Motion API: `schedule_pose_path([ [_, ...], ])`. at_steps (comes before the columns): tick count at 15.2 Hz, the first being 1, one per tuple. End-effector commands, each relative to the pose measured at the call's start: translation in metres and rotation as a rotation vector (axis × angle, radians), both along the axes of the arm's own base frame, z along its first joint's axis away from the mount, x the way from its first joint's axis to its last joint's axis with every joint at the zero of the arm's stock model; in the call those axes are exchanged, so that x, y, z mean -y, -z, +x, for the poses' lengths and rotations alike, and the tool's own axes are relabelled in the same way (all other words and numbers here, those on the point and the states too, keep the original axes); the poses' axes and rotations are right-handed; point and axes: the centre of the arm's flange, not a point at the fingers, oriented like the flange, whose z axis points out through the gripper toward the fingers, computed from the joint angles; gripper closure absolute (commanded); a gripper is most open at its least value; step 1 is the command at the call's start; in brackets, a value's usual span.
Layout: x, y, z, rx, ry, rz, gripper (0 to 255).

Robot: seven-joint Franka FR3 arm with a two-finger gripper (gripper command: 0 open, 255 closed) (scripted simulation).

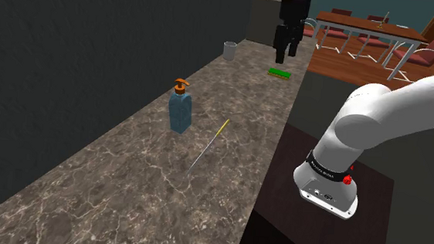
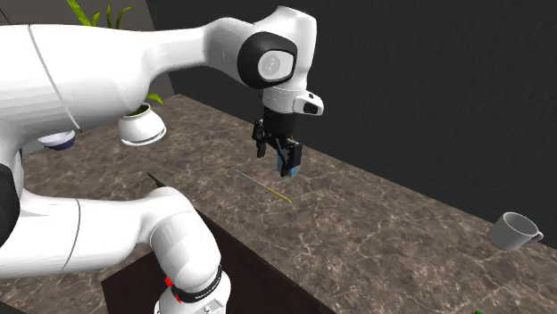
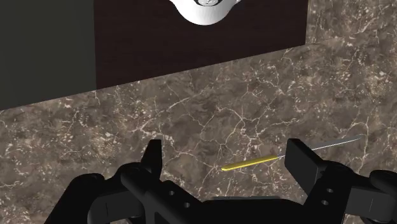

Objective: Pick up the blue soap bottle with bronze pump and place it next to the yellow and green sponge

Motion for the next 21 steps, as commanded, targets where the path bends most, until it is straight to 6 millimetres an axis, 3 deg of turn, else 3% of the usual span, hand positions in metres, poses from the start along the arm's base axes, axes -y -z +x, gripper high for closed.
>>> schedule_pose_path([
  [1, 0.000, 0.000, 0.000, 0.000, 0.000, 0.000, 0],
  [21, -0.167, 0.077, 0.172, 0.125, 0.042, -0.028, 0],
])
